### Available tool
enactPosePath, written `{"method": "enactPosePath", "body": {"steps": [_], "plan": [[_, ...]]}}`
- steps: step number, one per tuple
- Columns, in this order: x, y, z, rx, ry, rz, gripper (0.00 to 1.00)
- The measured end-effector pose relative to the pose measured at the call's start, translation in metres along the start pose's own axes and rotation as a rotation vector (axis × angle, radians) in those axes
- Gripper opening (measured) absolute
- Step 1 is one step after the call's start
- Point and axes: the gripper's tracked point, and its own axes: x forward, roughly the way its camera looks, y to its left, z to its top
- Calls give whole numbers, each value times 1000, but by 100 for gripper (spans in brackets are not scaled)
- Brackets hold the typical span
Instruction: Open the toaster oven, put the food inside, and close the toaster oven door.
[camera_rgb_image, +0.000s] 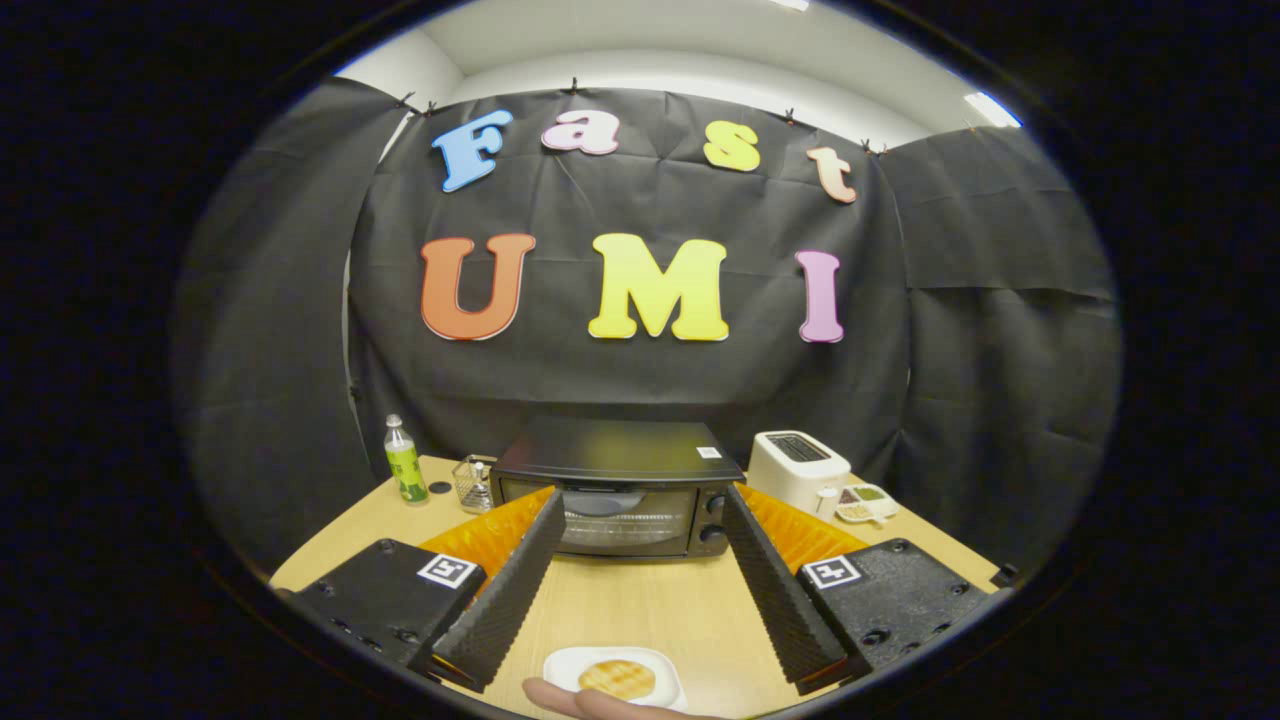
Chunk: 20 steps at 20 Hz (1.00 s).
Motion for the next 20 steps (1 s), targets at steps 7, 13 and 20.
{"method": "enactPosePath", "body": {"steps": [7, 13, 20], "plan": [[99, 33, -19, -12, -3, 39, 100], [167, 38, -52, -11, 64, 27, 100], [211, 36, -74, 91, 123, 47, 100]]}}
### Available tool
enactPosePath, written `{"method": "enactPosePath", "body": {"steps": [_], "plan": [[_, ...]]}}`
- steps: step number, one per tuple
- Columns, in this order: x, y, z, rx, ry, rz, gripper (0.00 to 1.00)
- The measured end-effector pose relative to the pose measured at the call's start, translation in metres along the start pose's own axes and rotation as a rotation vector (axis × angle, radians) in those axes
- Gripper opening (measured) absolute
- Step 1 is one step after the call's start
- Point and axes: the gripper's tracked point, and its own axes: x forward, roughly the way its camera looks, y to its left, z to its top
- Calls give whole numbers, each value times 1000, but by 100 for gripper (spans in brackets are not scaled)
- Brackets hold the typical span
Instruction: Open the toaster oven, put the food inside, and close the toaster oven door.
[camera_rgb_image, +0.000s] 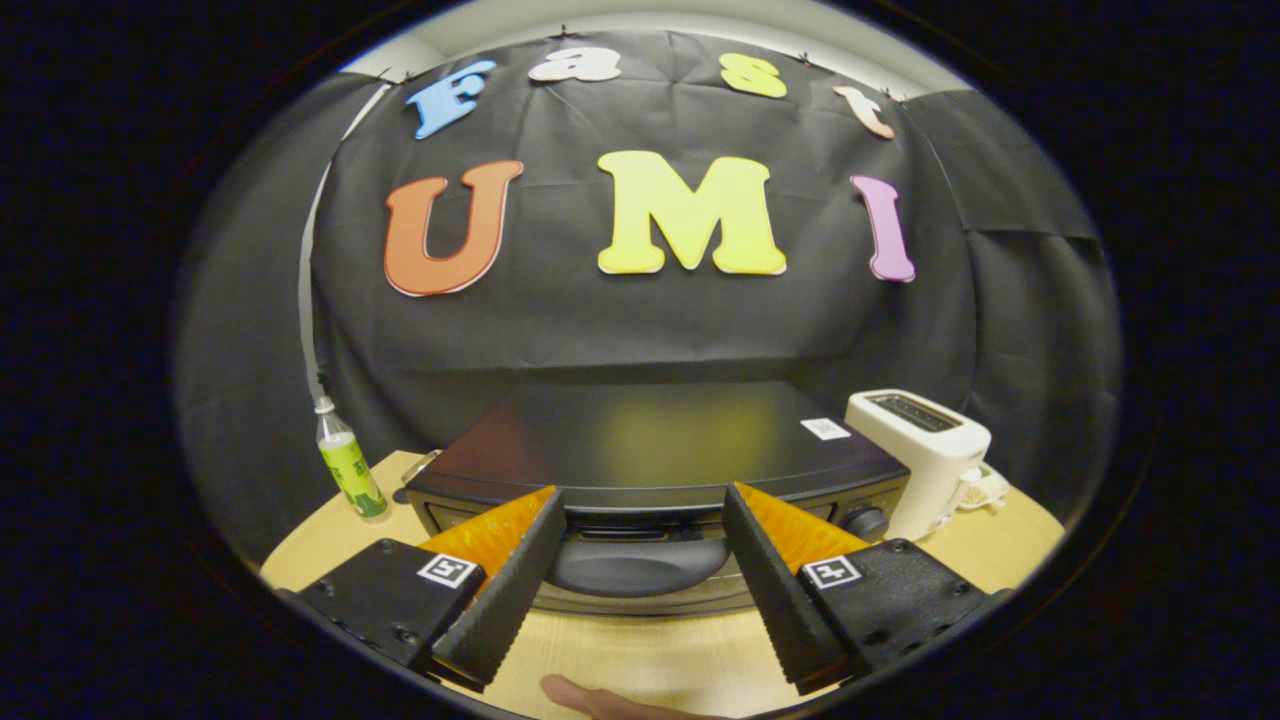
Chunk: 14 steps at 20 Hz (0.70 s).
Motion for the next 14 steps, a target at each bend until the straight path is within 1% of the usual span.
{"method": "enactPosePath", "body": {"steps": [1, 4, 7, 9, 14], "plan": [[-4, 1, 1, 17, 0, -4, 100], [2, 12, 1, 11, -5, -11, 100], [-1, 17, -5, -56, 9, -41, 100], [-4, 18, -6, -48, -7, -34, 100], [-38, 14, -29, -51, 3, -14, 100]]}}
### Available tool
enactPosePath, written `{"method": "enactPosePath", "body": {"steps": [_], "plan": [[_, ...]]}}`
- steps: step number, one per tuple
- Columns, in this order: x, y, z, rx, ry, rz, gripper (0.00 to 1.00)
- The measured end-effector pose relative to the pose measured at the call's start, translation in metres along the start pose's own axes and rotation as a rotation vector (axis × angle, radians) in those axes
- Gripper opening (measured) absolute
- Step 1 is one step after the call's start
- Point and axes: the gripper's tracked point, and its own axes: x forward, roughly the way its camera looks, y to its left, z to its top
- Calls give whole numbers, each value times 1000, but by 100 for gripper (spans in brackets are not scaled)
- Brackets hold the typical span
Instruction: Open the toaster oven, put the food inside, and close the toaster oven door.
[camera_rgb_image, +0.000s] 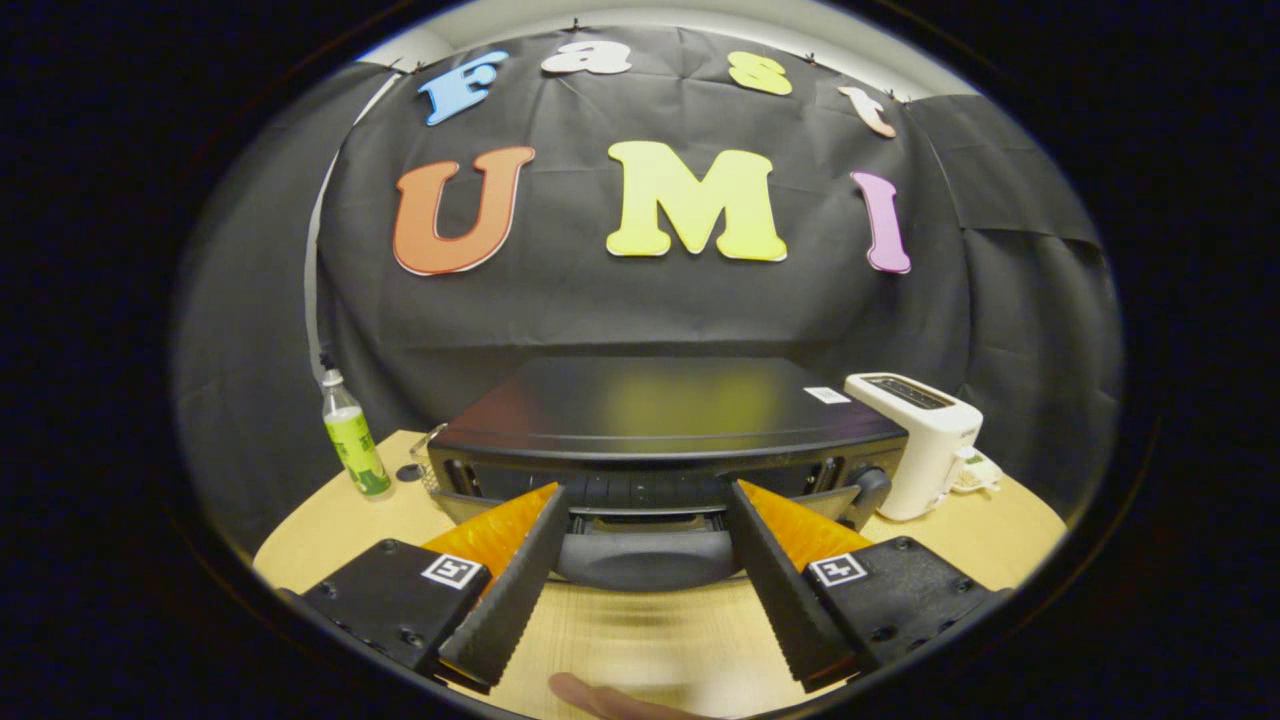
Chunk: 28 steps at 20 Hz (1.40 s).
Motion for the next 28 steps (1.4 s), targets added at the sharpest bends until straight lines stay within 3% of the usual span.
{"method": "enactPosePath", "body": {"steps": [7, 13, 21, 28], "plan": [[-45, -3, -59, -16, 81, 2, 100], [-61, -2, -110, 80, 250, 20, 100], [-77, -10, -99, 108, 206, 15, 100], [-158, -22, -65, 10, 94, 24, 100]]}}
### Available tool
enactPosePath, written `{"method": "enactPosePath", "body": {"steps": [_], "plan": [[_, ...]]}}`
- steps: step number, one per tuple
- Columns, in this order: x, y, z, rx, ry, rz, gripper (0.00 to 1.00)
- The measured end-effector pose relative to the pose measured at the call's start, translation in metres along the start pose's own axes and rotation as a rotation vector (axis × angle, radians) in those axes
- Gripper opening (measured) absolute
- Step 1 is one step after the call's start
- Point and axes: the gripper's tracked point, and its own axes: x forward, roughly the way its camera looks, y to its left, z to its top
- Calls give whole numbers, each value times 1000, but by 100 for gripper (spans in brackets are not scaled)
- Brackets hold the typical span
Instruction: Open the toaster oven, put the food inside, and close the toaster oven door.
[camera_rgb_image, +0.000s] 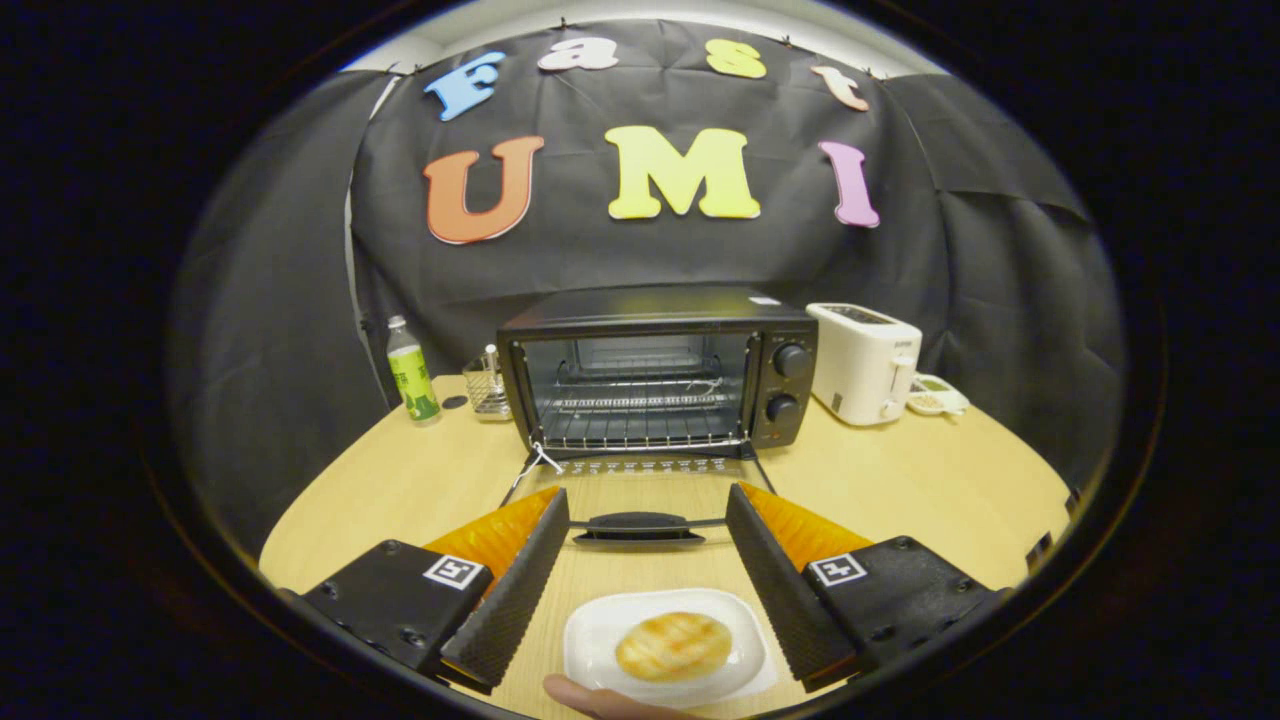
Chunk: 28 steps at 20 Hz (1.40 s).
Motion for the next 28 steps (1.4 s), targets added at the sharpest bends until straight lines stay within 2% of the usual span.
{"method": "enactPosePath", "body": {"steps": [5, 9, 18, 28], "plan": [[-54, -11, 0, -10, -51, 15, 100], [-69, -9, -23, 8, -39, 57, 100], [-37, -23, -91, -8, 19, 12, 100], [-16, -17, -136, -8, 114, -15, 100]]}}
